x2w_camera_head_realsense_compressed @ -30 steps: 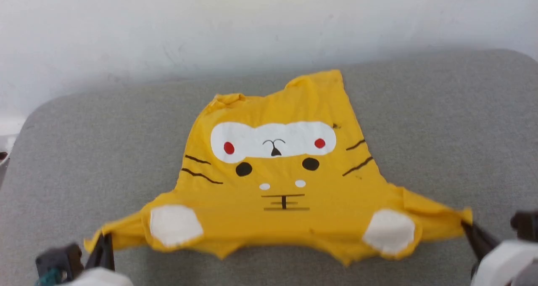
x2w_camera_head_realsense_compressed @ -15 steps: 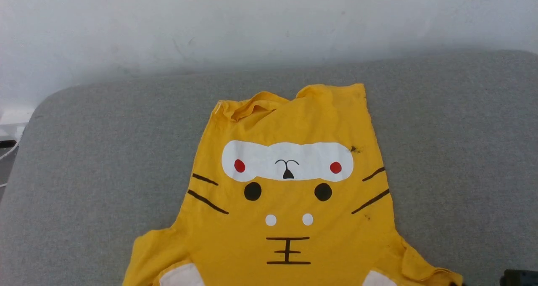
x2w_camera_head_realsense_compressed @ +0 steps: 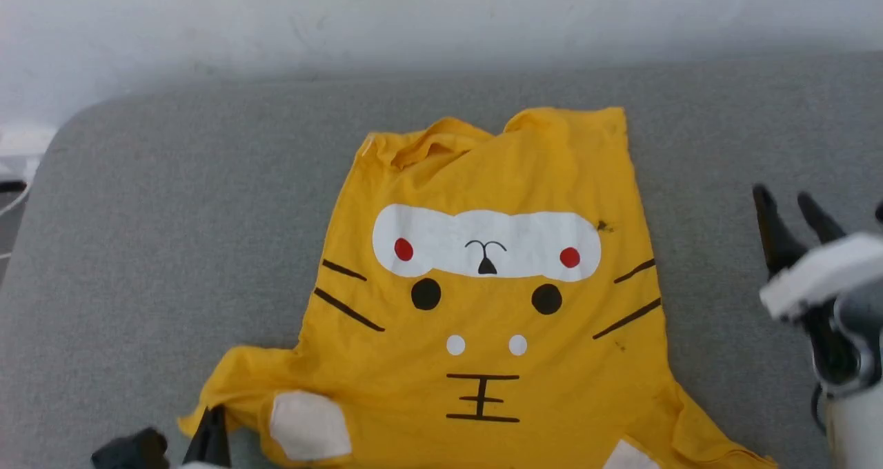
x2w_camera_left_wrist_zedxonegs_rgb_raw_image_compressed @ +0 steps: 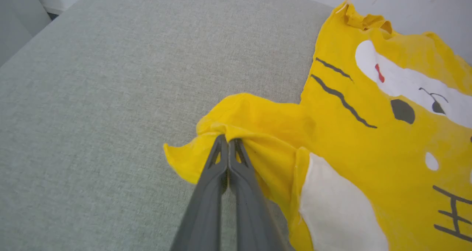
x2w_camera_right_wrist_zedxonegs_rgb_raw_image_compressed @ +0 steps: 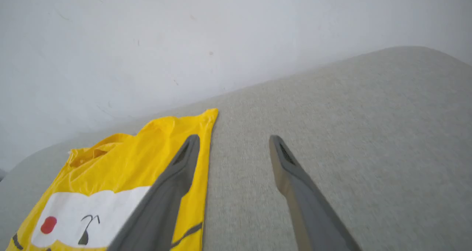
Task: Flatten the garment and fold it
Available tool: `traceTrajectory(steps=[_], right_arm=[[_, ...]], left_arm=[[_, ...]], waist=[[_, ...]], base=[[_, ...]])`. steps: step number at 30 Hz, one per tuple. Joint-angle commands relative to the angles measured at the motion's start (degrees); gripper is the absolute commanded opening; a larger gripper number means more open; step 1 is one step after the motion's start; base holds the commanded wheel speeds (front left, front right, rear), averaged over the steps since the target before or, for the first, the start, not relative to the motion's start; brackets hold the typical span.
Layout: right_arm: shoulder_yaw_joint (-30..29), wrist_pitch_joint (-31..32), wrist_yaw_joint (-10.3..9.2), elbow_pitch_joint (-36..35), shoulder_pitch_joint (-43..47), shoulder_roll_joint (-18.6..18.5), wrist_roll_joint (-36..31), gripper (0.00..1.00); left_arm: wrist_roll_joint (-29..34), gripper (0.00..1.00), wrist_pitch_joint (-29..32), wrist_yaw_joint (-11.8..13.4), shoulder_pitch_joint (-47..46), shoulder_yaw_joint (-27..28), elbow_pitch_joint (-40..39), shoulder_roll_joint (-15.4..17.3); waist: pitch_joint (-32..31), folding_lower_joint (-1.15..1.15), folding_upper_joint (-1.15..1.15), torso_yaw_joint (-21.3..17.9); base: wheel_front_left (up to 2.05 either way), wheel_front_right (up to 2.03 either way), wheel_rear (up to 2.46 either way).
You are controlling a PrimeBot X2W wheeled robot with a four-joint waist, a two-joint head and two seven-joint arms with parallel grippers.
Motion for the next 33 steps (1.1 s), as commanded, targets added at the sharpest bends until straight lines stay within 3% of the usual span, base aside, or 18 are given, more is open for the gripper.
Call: traceTrajectory(steps=[1,7,14,21,26,29,30,32,33], right_arm=[[0.2,0.0,-0.05,2.5,-2.9,-0.4,0.0,1.00],[1.4,3.9,-0.05,20.1,-22.8,-5.3,-1.1,1.00],[5.3,16.7,-0.05,32.9,-38.4,-9.3,0.5,1.00],[6.6,23.5,-0.05,39.9,-46.2,-10.2,0.5,1.00],[7.9,25.5,-0.05,43.3,-48.2,-9.9,0.2,1.00],[8.1,29.9,-0.05,46.6,-48.3,-9.1,1.1,1.00],[7.9,31.8,-0.05,47.9,-48.3,-8.9,1.5,0.73],[7.9,35.7,-0.05,50.1,-48.3,-8.4,2.0,0.03],[7.8,36.8,-0.05,50.8,-48.4,-8.4,2.1,0.00]], left_arm=[[0.5,0.00,-0.4,-0.3,-1.5,-0.3,-0.5,-0.2],[2.6,0.00,-2.2,-1.9,-8.0,-4.3,-3.1,-1.3],[4.6,0.00,-4.2,-2.8,-13.3,-8.4,-5.1,-3.5],[5.0,0.00,-5.7,-3.2,-15.6,-9.9,-5.0,-4.5],[5.0,0.00,-6.2,-3.2,-16.2,-10.2,-4.8,-4.6],[5.1,0.00,-6.6,-3.1,-16.4,-10.2,-4.4,-4.6],[5.1,0.00,-6.7,-3.1,-16.4,-10.2,-4.3,-4.6],[5.1,0.00,-6.9,-3.2,-16.6,-10.2,-3.9,-4.5],[5.1,0.00,-7.0,-3.3,-16.6,-10.3,-3.8,-4.5]], waist=[[3.1,-0.01,0.00,1.8],[10.7,-0.01,0.00,6.9],[17.6,-0.01,0.00,11.1],[21.2,-0.01,0.00,13.1],[22.2,-0.01,0.00,13.7],[22.3,-0.01,0.00,13.7],[22.2,-0.01,0.00,13.7],[21.9,-0.01,0.00,13.6],[21.7,-0.01,0.00,13.7]], base=[[0.00,0.00,0.00],[0.00,0.00,0.00],[0.00,0.00,0.00],[0.00,0.00,0.00],[0.00,0.00,0.00],[0.00,0.00,0.00],[0.00,0.00,0.00],[0.00,0.00,0.00],[0.00,0.00,0.00]])
